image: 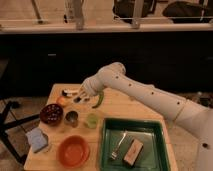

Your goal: Place towel in red bowl

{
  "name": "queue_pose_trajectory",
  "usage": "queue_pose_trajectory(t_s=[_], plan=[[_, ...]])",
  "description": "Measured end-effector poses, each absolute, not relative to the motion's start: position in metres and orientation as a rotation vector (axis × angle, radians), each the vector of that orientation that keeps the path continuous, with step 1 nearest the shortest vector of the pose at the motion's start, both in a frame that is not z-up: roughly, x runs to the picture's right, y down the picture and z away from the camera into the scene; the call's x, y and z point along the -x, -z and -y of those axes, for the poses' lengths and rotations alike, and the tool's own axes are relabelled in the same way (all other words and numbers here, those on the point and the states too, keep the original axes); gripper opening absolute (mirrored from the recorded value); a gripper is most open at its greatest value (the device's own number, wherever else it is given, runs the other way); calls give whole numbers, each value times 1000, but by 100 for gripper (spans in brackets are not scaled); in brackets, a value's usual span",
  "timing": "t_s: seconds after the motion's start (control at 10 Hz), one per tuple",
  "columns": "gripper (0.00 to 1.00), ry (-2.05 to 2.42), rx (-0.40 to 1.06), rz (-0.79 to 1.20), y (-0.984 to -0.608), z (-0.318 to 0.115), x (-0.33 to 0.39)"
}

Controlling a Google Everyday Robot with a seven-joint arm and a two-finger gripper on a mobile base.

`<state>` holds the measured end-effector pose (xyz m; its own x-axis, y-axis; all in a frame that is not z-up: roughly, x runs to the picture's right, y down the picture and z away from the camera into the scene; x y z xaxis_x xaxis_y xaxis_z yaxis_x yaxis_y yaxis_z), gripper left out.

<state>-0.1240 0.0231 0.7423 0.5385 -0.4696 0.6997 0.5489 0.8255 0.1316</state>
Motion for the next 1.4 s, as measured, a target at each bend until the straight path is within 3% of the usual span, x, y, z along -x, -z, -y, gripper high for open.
queue_pose_trajectory(t_s=[0.4,0.7,1.4], plan=[[0,754,200,1026,-668,-62,124],[0,859,273,1183,-641,-76,128],[0,916,343,1195,-648,-87,139]])
